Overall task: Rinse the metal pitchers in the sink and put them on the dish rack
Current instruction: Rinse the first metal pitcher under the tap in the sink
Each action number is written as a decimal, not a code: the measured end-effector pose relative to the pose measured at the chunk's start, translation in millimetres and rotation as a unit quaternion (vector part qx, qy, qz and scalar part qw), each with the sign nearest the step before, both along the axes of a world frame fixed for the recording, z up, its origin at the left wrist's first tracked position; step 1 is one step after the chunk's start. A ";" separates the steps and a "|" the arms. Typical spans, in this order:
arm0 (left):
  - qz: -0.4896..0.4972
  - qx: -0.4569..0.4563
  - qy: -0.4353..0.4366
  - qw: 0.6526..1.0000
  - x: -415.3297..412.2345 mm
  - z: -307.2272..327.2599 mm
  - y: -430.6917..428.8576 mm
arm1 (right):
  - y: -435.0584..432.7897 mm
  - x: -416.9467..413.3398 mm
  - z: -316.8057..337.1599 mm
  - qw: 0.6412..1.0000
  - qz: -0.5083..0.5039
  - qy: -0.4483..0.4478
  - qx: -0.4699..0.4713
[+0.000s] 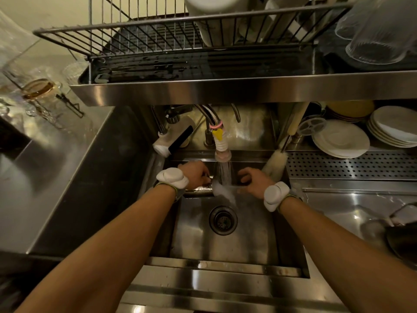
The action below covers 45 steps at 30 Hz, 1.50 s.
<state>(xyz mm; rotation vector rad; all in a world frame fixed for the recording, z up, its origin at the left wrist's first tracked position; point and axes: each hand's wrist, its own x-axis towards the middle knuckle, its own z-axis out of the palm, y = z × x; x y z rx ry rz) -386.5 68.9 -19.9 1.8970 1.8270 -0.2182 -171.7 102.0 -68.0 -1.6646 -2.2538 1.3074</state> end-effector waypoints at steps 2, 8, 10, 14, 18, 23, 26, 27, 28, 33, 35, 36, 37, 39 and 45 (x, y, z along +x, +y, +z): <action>-0.009 0.006 0.018 1.000 1.9 3.0 1.0 | 0.1 0.3 -0.3 1.000 -0.002 -0.002 -0.005; -0.030 0.047 0.070 0.996 8.5 9.0 3.0 | 0.3 2.1 3.4 1.000 -0.015 0.005 -0.001; -0.036 0.053 0.079 0.995 10.4 11.2 3.4 | 0.3 2.8 5.7 1.000 -0.013 0.006 -0.002; -0.055 0.067 0.105 0.991 13.9 14.7 3.1 | -0.3 3.9 9.1 1.000 -0.009 0.004 -0.013; -0.061 0.074 0.117 0.988 12.9 15.5 1.2 | -2.6 3.8 11.4 1.000 -0.006 0.004 -0.020; 0.007 0.064 0.095 0.993 12.7 13.3 -0.8 | -3.8 4.2 9.3 1.000 -0.001 -0.002 -0.022; 0.083 0.039 0.005 0.996 10.8 8.1 -3.3 | -5.2 5.9 0.8 1.000 -0.006 -0.013 -0.019; 0.103 0.030 -0.031 0.994 9.0 4.5 -3.8 | -6.1 5.5 -2.5 1.000 -0.008 -0.013 -0.022; 0.121 0.022 -0.061 0.990 8.1 0.7 -5.0 | -7.8 5.2 -3.8 0.999 -0.010 -0.010 -0.031; 0.164 -0.015 -0.195 0.967 9.2 -12.5 -10.5 | -16.1 -4.9 -7.7 0.994 -0.055 0.071 -0.056; 0.164 -0.018 -0.229 0.959 3.7 -11.7 -11.7 | -13.8 -15.6 -8.7 0.987 -0.073 0.132 -0.056; 0.159 -0.023 -0.244 0.956 3.9 -9.3 -12.6 | -13.5 -17.0 -8.0 0.983 -0.082 0.155 -0.049; 0.155 -0.032 -0.257 0.953 0.9 -7.6 -12.9 | -12.7 -20.8 -7.4 0.980 -0.089 0.172 -0.041; 0.149 -0.053 -0.261 0.952 -4.1 -6.2 -13.2 | -13.5 -27.6 -4.9 0.977 -0.096 0.187 -0.031; 0.170 -0.118 -0.233 0.950 -23.2 -12.3 -14.5 | -24.0 -32.1 -10.5 0.985 -0.083 0.146 -0.028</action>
